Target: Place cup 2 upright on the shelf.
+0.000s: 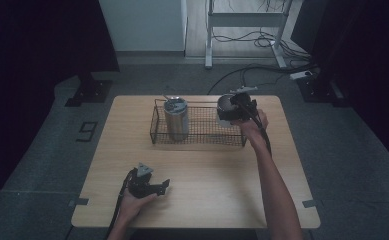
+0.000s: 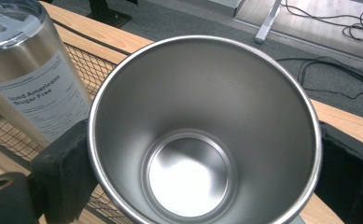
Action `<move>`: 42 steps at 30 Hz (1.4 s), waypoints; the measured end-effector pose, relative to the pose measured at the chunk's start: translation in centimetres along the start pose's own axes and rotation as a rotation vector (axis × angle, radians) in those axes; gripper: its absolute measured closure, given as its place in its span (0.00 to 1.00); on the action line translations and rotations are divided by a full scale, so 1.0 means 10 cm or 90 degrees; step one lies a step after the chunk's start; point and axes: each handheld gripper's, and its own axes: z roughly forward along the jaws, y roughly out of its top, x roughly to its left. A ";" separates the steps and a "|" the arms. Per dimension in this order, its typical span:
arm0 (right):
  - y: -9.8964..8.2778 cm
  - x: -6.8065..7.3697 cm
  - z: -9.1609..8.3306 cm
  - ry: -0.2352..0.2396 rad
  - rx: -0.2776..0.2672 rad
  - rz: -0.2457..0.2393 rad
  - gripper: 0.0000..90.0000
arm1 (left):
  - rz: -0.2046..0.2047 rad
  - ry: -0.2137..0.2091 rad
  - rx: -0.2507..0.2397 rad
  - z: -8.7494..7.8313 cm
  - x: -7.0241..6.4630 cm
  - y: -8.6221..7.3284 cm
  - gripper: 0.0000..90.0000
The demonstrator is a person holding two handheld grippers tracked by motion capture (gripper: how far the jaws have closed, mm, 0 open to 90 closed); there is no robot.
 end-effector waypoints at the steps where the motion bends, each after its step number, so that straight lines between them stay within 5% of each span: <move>1: 0.00 0.00 0.00 0.000 0.000 0.000 0.07 | -0.001 0.000 0.000 0.00 0.00 0.00 0.14; 21: 0.02 0.05 0.29 0.009 0.027 -0.009 0.07 | 0.006 0.000 0.008 0.04 -0.03 -0.01 0.14; 42: -0.15 0.09 0.57 0.021 0.066 -0.019 0.07 | 0.007 0.002 0.011 0.04 -0.03 -0.02 0.15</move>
